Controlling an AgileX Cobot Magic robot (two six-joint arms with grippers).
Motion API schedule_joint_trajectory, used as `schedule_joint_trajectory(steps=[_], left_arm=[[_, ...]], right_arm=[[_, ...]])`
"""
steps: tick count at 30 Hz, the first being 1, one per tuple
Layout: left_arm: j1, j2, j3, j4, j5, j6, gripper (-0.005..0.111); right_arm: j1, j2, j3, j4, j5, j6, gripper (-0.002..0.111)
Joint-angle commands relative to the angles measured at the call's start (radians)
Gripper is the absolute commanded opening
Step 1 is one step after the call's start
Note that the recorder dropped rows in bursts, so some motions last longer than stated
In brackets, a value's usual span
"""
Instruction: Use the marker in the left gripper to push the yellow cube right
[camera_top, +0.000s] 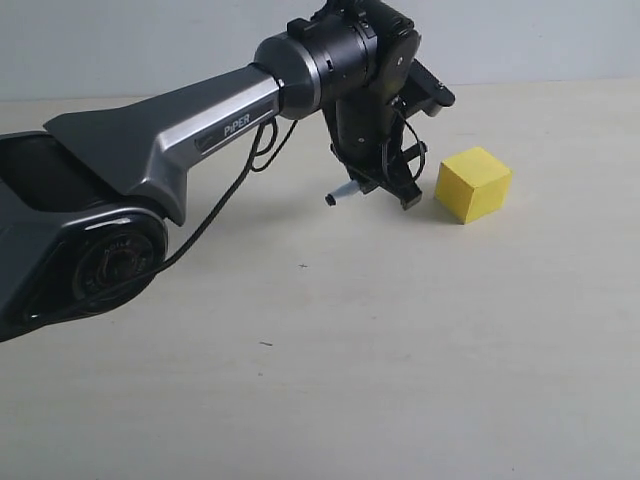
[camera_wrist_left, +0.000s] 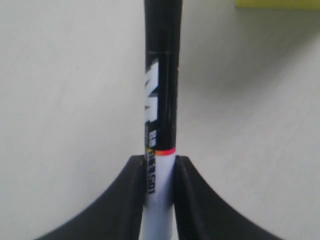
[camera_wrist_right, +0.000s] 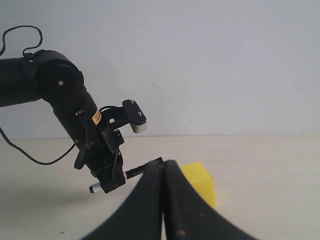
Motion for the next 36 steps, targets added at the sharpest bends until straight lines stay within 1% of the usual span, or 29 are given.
schedule_joint_trajectory(steps=[1, 5, 8, 11, 14, 16, 19, 23, 25, 31, 36], left_arm=[[0.000, -0.013, -0.008, -0.075, 0.006, 0.043, 0.000], [-0.002, -0.011, -0.006, -0.114, 0.006, 0.062, 0.000], [-0.002, -0.011, -0.006, -0.091, 0.006, 0.072, 0.000], [0.019, -0.011, -0.006, -0.034, 0.006, 0.029, 0.000], [0.051, -0.011, -0.002, -0.085, 0.006, 0.022, 0.000], [0.062, -0.013, 0.016, -0.105, 0.006, 0.024, 0.000], [0.069, -0.020, 0.077, -0.103, 0.006, 0.044, 0.000], [0.069, -0.033, 0.156, -0.103, 0.006, 0.070, 0.000], [0.069, -0.037, 0.168, -0.107, 0.006, 0.072, 0.000], [0.069, -0.050, 0.170, -0.116, 0.006, 0.072, 0.000], [0.063, -0.070, 0.170, -0.192, 0.006, 0.099, 0.000]], right_arm=[[0.001, -0.006, 0.004, -0.002, -0.005, -0.003, 0.000], [0.001, -0.006, 0.004, -0.002, -0.005, -0.003, 0.000], [0.001, -0.006, 0.004, -0.002, -0.005, -0.003, 0.000], [0.001, -0.006, 0.004, -0.002, -0.005, -0.003, 0.000], [0.001, -0.006, 0.004, -0.002, -0.005, -0.003, 0.000], [0.001, -0.006, 0.004, -0.002, -0.005, -0.003, 0.000], [0.001, -0.006, 0.004, -0.002, -0.005, -0.003, 0.000], [0.001, -0.006, 0.004, -0.002, -0.005, -0.003, 0.000], [0.001, -0.006, 0.004, -0.002, -0.005, -0.003, 0.000], [0.001, -0.006, 0.004, -0.002, -0.005, -0.003, 0.000], [0.001, -0.006, 0.004, -0.002, -0.005, -0.003, 0.000]])
